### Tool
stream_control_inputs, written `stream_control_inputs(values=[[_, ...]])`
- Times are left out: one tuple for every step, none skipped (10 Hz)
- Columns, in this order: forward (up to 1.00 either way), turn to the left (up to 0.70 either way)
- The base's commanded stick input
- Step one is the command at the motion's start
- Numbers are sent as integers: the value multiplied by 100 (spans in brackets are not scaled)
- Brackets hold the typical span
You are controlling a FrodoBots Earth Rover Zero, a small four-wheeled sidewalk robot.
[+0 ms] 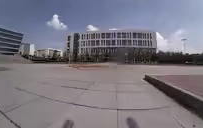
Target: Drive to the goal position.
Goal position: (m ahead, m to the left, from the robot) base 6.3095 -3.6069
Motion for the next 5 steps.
stream_control_inputs(values=[[70, 2], [70, 2], [70, 3], [70, 2], [70, 2]])
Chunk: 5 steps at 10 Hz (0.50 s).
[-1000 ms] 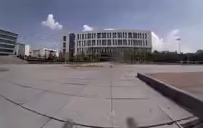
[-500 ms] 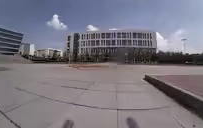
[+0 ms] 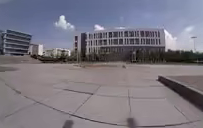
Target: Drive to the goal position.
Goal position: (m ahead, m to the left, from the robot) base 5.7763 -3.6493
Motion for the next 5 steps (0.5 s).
stream_control_inputs(values=[[70, 2], [70, 1], [70, 0], [70, -9], [70, -26]])
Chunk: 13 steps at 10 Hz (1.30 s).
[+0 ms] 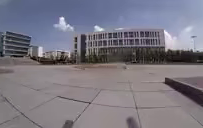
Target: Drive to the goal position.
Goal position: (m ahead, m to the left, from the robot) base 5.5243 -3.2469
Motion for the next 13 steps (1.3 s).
stream_control_inputs(values=[[70, -23], [70, -9], [70, 0], [70, 0], [70, 0], [70, 0], [70, 0], [70, 0], [70, 0], [70, 0], [70, 0], [70, 0], [70, 0]])
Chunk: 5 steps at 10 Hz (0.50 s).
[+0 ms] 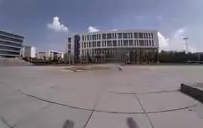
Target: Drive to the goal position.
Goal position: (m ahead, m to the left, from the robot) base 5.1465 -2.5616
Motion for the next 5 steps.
stream_control_inputs(values=[[70, 0], [70, 0], [70, -8], [70, -32], [70, -32]])
